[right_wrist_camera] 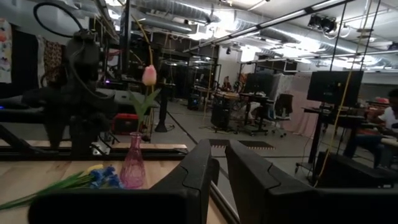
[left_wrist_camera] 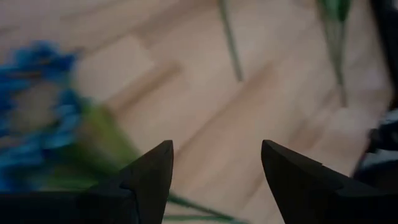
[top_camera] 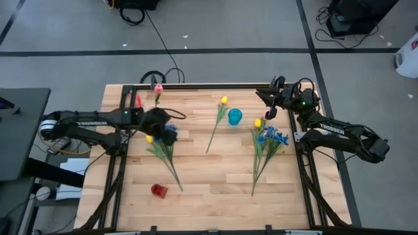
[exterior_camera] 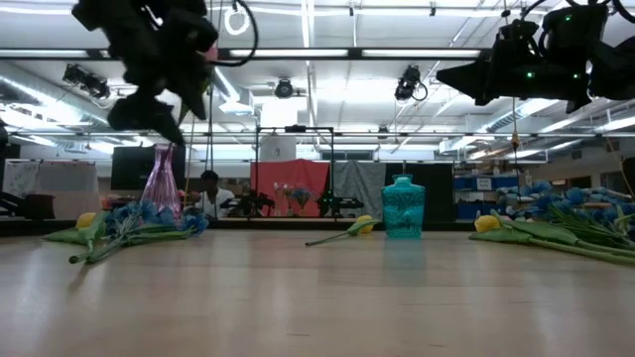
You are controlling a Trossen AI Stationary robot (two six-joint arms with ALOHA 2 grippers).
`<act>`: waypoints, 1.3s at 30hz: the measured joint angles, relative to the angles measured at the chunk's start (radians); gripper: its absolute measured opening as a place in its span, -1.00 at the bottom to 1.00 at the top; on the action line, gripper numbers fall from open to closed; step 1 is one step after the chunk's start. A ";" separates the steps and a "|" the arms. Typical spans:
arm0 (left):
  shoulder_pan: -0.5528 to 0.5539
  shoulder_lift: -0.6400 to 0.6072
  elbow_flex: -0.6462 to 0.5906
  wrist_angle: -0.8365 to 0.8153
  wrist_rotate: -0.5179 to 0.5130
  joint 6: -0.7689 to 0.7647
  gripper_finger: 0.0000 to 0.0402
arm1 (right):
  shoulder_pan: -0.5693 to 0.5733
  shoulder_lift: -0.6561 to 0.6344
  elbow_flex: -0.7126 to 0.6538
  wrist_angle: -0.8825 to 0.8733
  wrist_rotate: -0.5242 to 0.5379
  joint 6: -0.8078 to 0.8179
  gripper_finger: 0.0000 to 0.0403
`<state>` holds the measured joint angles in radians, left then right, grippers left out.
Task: Sort flowers into vase by color
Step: Put the top center yellow tulip into the blue vase
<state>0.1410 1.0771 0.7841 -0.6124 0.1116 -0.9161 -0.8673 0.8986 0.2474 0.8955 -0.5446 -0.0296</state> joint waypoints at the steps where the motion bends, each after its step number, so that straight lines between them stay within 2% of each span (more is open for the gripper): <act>1: -0.004 0.021 0.000 0.033 0.014 -0.006 0.23 | 0.000 0.000 0.000 0.000 0.000 0.000 -0.68; 11: 0.028 0.301 0.001 0.324 0.030 0.059 0.23 | 0.000 0.000 0.000 0.000 -0.010 0.005 -0.68; 15: 0.050 0.421 0.068 0.307 -0.007 0.107 0.23 | 0.000 0.000 0.000 0.000 -0.010 0.005 -0.68; 25: 0.047 0.672 0.400 0.146 -0.162 0.257 0.23 | 0.001 0.000 0.000 0.000 -0.033 0.005 -0.68; 30: 0.046 0.764 0.487 0.151 -0.204 0.285 0.23 | 0.001 0.000 0.000 -0.003 -0.048 0.006 -0.68; 39: 0.043 0.919 0.594 0.214 -0.339 0.391 0.23 | 0.001 0.000 0.000 0.001 -0.071 0.011 -0.68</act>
<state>0.1838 1.9960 1.3781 -0.3980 -0.2275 -0.5246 -0.8663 0.8986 0.2474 0.8960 -0.6153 -0.0181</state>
